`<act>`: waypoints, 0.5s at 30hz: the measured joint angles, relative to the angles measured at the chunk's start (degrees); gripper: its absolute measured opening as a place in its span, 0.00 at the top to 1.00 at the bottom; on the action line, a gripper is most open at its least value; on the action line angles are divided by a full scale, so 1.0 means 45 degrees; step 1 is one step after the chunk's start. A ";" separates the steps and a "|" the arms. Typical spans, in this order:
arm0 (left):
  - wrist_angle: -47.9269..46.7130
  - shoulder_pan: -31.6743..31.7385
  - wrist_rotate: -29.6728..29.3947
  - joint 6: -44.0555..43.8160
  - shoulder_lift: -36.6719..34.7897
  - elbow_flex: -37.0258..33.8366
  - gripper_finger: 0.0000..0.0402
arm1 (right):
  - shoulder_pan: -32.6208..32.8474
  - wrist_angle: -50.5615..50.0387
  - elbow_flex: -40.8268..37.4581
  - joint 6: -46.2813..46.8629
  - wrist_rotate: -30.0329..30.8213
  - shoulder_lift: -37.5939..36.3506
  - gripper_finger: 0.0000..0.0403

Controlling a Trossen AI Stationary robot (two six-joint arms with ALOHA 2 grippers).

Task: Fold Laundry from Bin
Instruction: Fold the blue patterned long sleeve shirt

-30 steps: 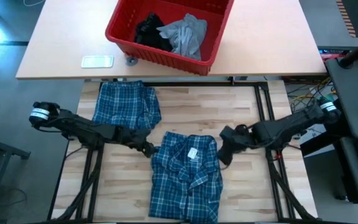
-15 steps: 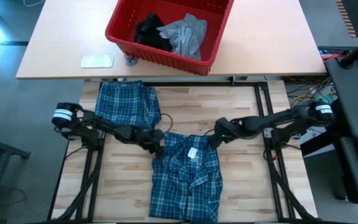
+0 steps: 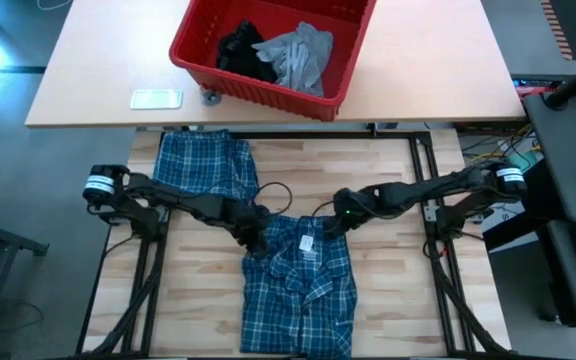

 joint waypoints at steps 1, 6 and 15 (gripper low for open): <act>-0.0460 -0.0010 -0.0002 0.0099 -0.0024 0.0194 0.98 | -0.0001 -0.0439 0.0214 -0.0113 0.0002 -0.0118 0.97; -0.2119 -0.0011 0.0010 0.0417 -0.0005 0.0683 0.92 | -0.0013 -0.1810 0.0755 -0.0705 0.0242 -0.0354 0.98; -0.2107 0.0028 0.0202 -0.1082 0.0242 0.0110 0.60 | -0.0007 -0.1566 0.0852 -0.0775 0.0242 0.0036 0.98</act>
